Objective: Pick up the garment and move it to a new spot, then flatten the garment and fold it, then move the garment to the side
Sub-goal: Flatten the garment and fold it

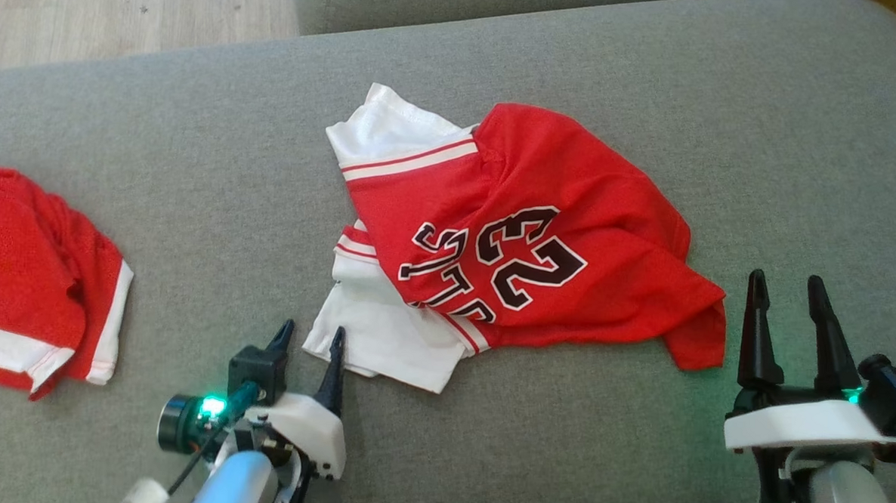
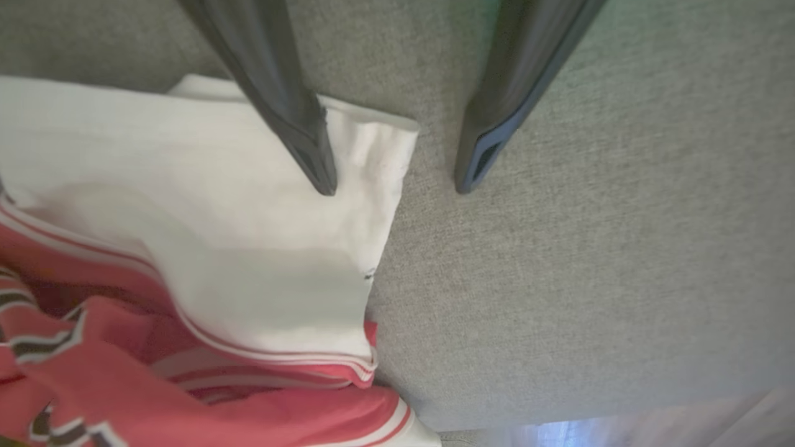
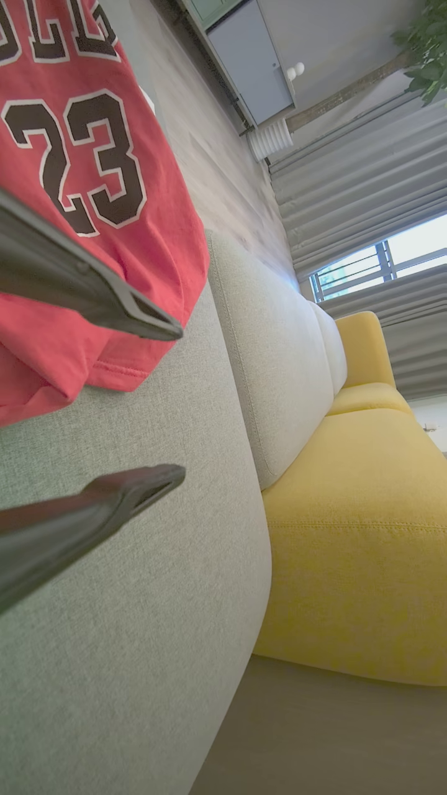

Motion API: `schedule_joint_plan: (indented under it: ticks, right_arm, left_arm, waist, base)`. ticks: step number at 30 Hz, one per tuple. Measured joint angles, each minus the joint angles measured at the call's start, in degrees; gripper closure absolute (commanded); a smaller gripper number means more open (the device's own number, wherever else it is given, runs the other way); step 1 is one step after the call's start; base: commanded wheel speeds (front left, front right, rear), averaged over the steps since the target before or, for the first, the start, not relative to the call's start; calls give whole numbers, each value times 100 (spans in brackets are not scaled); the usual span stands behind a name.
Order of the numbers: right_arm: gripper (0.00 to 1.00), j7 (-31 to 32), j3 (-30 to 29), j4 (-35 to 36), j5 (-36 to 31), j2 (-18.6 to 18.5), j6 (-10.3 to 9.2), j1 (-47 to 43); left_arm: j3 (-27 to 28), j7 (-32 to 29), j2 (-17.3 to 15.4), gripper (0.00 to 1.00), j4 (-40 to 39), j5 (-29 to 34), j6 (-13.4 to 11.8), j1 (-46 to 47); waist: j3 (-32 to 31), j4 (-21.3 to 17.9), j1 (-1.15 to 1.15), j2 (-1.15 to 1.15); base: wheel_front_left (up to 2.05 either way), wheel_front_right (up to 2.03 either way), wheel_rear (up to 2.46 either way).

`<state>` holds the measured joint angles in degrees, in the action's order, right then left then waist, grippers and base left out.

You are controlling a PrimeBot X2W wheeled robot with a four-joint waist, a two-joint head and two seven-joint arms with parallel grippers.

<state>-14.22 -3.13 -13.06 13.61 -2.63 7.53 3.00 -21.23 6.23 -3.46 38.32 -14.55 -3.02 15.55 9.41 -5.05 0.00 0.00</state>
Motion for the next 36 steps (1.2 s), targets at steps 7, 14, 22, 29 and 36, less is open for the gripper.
schedule_joint_plan:
  ticks: [7,14,22,29,36]
  right_arm:
    - [0,-15,-97,-104,-1,0,0,2]
    - [0,458,-146,-758,-13,0,0,-7]
    - [0,884,142,-1022,160,4,0,-36]
    - [0,1032,342,-1038,226,4,0,-37]
    - [0,1440,532,-1112,322,4,0,-127]
  left_arm:
    - [-58,-167,11,100,-22,-294,415,64]
    - [71,530,44,100,-421,-627,538,-20]
    - [905,805,64,100,-1853,-608,209,-115]
    - [1247,822,71,100,-2225,-353,-53,-503]
    - [1214,822,75,100,-2212,-314,-56,-545]
  waist:
    - [5,7,0,0]
    - [-37,83,0,0]
    - [-59,109,0,0]
    - [-34,152,0,0]
    - [-69,176,0,0]
  base:
    - [0,0,0]
    - [0,0,0]
    - [0,0,0]
    - [0,0,0]
    - [0,0,0]
